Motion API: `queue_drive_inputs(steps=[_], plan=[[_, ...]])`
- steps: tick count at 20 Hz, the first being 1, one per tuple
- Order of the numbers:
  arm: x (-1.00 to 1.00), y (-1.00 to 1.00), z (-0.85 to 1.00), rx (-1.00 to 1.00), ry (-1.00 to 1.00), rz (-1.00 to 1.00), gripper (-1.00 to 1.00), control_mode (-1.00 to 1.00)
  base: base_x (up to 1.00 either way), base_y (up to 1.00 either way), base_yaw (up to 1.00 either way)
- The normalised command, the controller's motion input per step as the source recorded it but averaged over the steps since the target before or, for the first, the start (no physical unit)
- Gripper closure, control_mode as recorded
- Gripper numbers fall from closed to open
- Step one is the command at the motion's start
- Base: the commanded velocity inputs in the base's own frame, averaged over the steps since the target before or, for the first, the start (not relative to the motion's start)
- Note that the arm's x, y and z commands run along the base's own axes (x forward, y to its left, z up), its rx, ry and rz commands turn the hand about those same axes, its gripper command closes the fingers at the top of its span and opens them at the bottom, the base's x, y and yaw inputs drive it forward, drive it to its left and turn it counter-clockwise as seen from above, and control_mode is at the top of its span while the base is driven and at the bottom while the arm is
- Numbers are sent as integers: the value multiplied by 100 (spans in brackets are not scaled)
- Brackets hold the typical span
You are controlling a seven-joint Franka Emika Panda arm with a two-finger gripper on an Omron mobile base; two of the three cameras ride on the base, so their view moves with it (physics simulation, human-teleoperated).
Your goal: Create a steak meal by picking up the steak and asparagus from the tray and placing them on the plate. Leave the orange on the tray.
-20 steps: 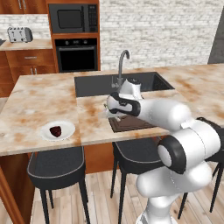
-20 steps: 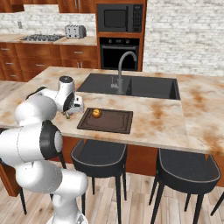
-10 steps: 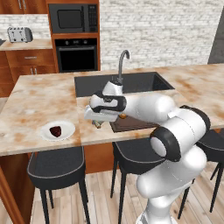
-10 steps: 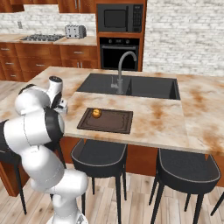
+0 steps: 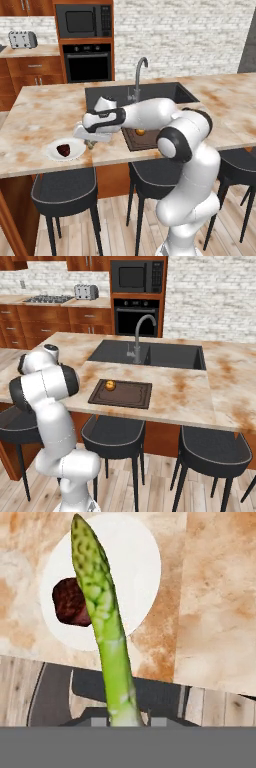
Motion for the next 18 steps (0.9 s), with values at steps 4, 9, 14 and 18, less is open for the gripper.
queue_drive_inputs(steps=[4,9,14,18], plan=[[46,40,-22,0,0,-2,100,-100,0,0,0],[40,27,-30,0,0,-2,100,-100,0,0,0],[33,7,-34,0,0,-3,100,-100,0,0,0],[26,29,-22,0,0,-3,100,-100,0,0,0]])
